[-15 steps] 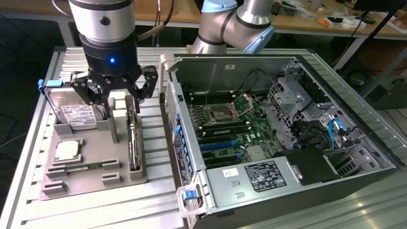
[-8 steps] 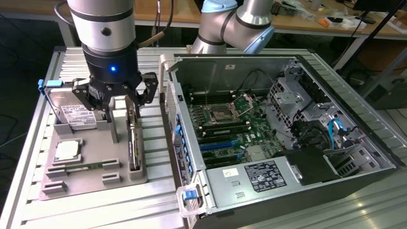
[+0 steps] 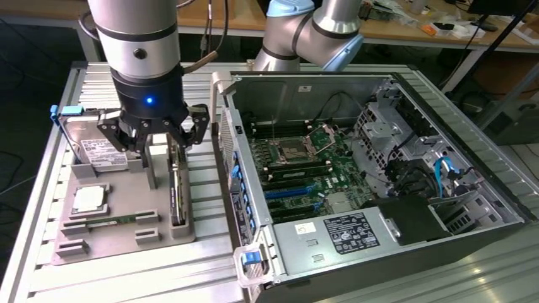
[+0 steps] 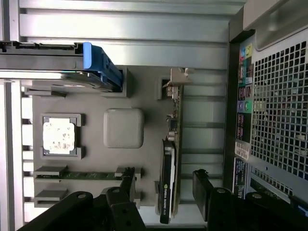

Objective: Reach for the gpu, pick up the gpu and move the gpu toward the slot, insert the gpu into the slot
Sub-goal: 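Pick up the gpu and move the gpu toward the slot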

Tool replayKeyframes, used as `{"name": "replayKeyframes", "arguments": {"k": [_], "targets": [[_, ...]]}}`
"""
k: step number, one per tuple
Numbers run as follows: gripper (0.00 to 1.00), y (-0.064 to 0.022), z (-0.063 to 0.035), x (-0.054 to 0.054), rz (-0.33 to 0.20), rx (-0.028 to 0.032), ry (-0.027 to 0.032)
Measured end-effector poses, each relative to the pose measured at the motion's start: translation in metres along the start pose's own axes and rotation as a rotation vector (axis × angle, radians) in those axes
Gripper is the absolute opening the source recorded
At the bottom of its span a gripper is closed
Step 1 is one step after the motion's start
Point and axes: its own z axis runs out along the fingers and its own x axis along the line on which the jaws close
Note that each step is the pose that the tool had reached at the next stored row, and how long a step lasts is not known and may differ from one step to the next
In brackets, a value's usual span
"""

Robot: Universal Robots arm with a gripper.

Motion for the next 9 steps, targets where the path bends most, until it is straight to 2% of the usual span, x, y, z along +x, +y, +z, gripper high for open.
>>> {"name": "replayKeyframes", "arguments": {"k": [9], "targets": [[0.60, -0.0003, 0.0167, 0.000, 0.011, 0.0024, 0.0001]]}}
